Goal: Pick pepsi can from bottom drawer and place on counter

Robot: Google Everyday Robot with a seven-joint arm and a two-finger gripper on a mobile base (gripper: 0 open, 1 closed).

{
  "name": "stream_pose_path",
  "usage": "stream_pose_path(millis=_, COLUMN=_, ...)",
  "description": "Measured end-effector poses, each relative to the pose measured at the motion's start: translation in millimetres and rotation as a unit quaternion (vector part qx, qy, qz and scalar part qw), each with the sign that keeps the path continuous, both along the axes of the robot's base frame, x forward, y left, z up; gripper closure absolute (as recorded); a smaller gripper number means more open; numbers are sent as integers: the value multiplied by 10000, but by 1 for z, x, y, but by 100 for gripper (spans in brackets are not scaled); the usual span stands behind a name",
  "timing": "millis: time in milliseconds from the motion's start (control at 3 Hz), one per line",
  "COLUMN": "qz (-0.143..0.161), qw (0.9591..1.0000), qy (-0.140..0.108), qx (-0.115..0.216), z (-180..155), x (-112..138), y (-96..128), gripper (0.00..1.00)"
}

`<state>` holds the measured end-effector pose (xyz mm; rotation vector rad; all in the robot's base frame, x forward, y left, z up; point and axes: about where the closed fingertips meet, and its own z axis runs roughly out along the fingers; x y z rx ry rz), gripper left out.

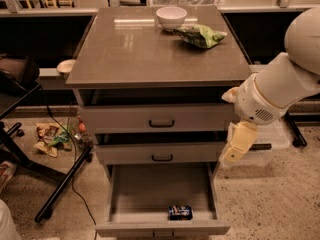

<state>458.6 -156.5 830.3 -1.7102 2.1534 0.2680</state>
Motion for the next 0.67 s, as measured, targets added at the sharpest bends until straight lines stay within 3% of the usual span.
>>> stream_pose_path(millis=333, qz=71, qw=9998, qy=34, qx=-158, z=-32, x=2, y=9, gripper=0)
stream_pose_path(millis=667, qz=215, qw=9995, qy=126, qx=-190, z=-101, x=9, y=25, gripper=0)
